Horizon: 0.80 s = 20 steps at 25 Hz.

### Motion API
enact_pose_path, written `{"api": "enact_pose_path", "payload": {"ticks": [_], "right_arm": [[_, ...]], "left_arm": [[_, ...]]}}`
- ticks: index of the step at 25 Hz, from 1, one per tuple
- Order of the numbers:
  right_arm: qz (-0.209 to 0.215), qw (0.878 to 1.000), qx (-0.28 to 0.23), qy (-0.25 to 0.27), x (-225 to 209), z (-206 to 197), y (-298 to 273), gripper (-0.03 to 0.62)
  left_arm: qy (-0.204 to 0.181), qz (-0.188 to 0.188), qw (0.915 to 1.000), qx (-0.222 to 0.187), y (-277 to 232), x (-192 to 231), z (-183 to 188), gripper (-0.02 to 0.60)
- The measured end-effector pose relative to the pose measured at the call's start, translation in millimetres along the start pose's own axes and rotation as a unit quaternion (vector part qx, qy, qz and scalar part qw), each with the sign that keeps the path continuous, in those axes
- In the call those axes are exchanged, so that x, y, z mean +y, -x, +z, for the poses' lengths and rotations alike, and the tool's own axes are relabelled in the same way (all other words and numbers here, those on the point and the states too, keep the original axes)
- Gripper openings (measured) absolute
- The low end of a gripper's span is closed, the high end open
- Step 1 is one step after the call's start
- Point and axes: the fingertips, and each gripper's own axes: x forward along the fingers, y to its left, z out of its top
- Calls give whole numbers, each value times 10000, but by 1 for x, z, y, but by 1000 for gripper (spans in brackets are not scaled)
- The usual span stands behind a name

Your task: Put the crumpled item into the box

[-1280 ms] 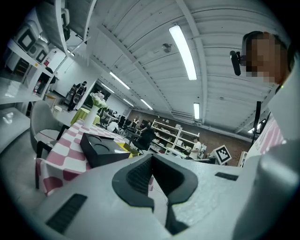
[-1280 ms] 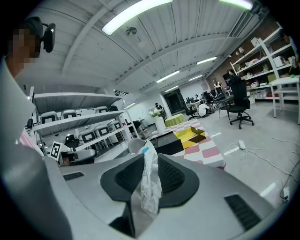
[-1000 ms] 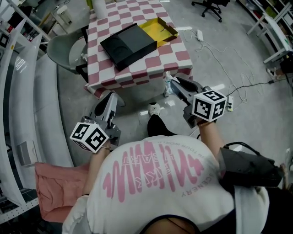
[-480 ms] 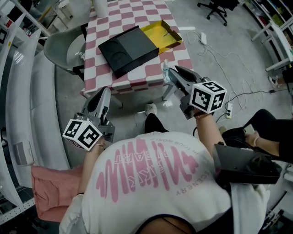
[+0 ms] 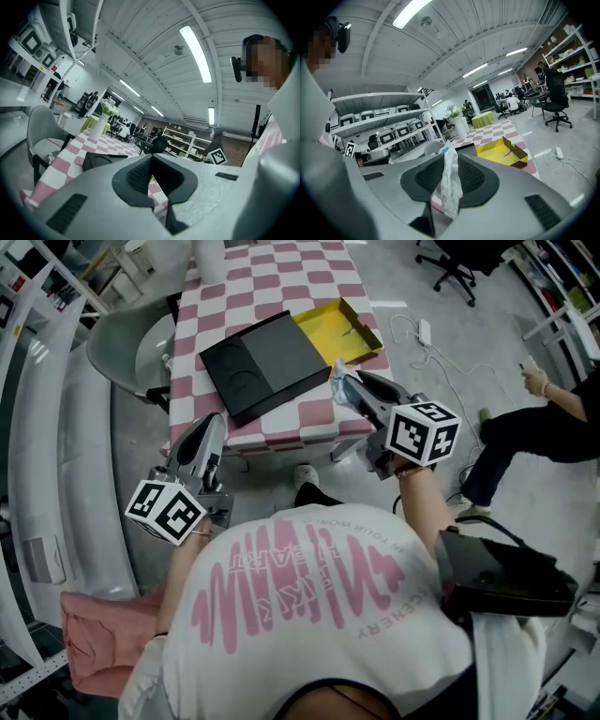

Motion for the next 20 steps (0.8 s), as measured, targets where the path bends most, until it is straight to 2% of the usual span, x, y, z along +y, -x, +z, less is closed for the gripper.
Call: {"api": "enact_pose_path", "payload": {"ticks": [13,17,20], "right_arm": [[-107,9991,410,-59,-80,36,-83,87],[-117,9974,717,27,-104,37,-110,87],[-128,9942,1028,279,-121,35,-129,87]], "left_arm": [[144,379,9992,-66,-71,55,30,8],[133,431,9988,-174,-93,70,40,8],[119,524,9984,-201,-107,82,44,8]]}}
